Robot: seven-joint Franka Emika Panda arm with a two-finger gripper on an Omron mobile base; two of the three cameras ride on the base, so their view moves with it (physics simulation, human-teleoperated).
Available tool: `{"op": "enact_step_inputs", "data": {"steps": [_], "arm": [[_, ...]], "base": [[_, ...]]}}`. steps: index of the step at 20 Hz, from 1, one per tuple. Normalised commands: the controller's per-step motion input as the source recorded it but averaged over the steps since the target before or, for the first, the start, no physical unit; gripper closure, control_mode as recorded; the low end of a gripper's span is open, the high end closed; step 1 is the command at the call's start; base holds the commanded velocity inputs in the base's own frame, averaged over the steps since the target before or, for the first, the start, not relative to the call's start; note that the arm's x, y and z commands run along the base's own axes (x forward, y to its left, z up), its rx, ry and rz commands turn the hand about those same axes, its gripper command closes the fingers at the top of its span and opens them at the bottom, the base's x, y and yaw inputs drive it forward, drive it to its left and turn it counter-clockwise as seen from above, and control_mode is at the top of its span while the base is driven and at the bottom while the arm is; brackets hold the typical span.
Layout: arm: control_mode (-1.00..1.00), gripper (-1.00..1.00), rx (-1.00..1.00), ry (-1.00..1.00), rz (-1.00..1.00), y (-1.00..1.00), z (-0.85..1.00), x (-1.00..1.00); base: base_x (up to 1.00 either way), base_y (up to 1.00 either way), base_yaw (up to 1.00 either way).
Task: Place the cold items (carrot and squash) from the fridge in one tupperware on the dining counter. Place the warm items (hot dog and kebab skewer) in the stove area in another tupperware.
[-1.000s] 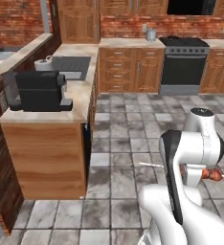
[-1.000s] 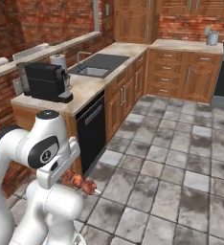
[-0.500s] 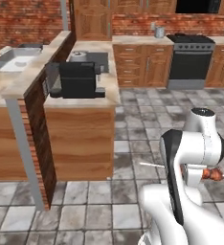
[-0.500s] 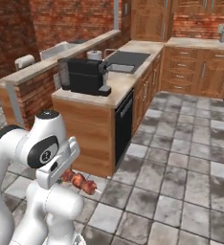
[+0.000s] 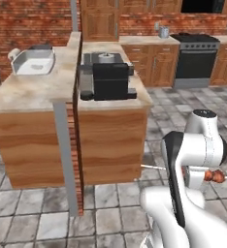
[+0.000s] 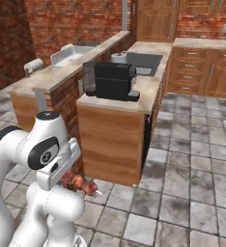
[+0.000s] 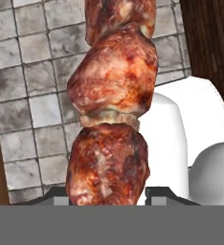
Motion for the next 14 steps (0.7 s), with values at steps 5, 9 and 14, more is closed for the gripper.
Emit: {"op": "enact_step_inputs", "data": {"steps": [5, 9, 14], "arm": [[1.00, 1.00, 0.00, 0.00, 0.00, 0.00, 0.00, 0.00], [1.00, 1.00, 0.00, 0.00, 0.00, 0.00, 0.00, 0.00], [1.00, 1.00, 0.00, 0.00, 0.00, 0.00, 0.00, 0.00]], "base": [[0.00, 1.00, -0.26], [0.00, 1.00, -0.34], [0.00, 1.00, -0.45]]}}
